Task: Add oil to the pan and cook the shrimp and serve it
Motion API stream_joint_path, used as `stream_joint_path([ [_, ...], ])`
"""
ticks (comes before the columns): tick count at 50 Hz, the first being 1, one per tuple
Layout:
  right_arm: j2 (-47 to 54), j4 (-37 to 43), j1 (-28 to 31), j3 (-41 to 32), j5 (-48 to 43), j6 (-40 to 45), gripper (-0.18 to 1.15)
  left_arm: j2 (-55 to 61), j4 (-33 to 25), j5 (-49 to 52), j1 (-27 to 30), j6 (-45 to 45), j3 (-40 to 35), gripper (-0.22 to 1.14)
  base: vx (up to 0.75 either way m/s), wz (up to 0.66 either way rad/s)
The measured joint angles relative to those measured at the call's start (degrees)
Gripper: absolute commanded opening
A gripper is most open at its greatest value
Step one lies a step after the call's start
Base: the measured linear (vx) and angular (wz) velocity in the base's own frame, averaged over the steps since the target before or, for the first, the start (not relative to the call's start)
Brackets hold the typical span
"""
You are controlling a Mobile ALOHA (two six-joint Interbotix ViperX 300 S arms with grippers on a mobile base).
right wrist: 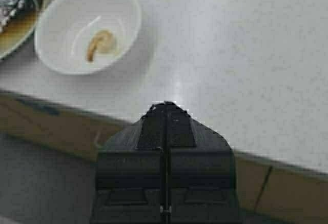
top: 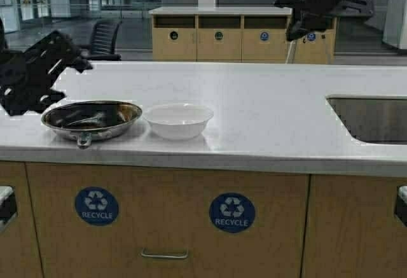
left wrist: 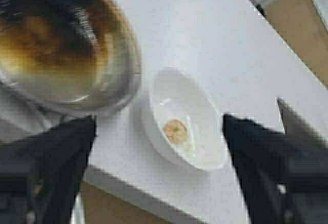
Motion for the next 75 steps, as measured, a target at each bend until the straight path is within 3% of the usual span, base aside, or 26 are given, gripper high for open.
stream_joint_path([
  [11, 0.0, 0.0, -0.09, 0.0, 0.0, 0.0, 0.05, -12.48, 0.09, 19.42, -4.04, 9.05, -2.55, 0.99, 0.0, 0.0],
  [18, 0.0, 0.0, 0.0, 0.0, 0.0, 0.0, 0.05, -21.01, 1.41, 34.8, -6.33, 12.74, -5.63, 0.83, 0.0, 0.0],
  [24, 0.0, 0.0, 0.0, 0.0, 0.0, -0.09, 0.05, -26.02, 3.78, 47.11, -6.59, 14.5, -8.26, 0.46, 0.0, 0.0],
  [30, 0.0, 0.0, 0.0, 0.0, 0.0, -0.09, 0.05, -29.0, 5.71, 56.78, -6.68, 14.85, -10.28, -0.02, 0.0, 0.0],
  [32, 0.0, 0.0, 0.0, 0.0, 0.0, -0.09, 0.05, -29.62, 5.98, 58.8, -6.68, 14.85, -10.55, -0.11, 0.0, 0.0],
  [41, 0.0, -0.09, -0.09, 0.0, 0.0, -0.18, 0.05, -30.59, 6.68, 61.35, -6.86, 15.03, -10.55, 0.07, 0.0, 0.0],
  [75, 0.0, -0.18, 0.0, 0.0, -0.09, -0.35, 0.05, -30.59, 6.5, 61.7, -7.91, 14.33, -10.63, 0.02, 0.0, 0.0],
])
